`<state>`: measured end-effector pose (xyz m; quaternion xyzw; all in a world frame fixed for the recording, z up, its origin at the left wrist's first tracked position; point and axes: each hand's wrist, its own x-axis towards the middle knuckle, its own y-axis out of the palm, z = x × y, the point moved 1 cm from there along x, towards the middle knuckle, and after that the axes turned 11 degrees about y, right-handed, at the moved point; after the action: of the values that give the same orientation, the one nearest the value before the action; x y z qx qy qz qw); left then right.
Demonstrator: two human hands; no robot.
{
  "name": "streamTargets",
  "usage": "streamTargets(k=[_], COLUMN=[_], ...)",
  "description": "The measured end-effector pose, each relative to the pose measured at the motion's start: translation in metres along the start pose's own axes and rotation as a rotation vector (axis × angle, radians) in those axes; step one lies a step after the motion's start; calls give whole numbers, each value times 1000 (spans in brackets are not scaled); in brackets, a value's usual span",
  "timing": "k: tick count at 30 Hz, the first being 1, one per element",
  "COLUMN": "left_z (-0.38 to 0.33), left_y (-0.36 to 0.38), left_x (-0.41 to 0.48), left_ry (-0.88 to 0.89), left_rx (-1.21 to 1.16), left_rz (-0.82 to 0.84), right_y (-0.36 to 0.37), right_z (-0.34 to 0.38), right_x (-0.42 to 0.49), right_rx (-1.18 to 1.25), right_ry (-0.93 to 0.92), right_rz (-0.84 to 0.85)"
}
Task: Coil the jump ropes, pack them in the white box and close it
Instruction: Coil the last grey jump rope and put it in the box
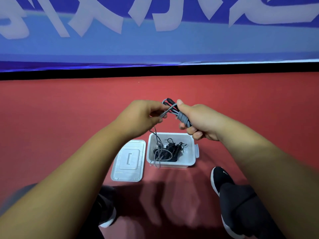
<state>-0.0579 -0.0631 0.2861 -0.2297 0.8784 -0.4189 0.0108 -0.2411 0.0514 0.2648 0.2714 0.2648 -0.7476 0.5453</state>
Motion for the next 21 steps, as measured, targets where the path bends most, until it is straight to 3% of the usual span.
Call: streamTargets(k=[5, 9, 15, 21], left_z=[0, -1, -3, -2], left_y=[8, 13, 10, 8], left_x=[1, -1, -1, 1], left_ry=[-265, -365, -375, -326], left_rx=[-321, -567, -671, -686], left_rz=[-55, -14, 65, -20], right_y=[6, 10, 9, 6], right_z=[2, 7, 9, 12], right_x=[-2, -11, -17, -18], right_rx=[-16, 6, 33, 117], right_ry=[-55, -116, -102, -61], right_rz=[-48, -47, -59, 2])
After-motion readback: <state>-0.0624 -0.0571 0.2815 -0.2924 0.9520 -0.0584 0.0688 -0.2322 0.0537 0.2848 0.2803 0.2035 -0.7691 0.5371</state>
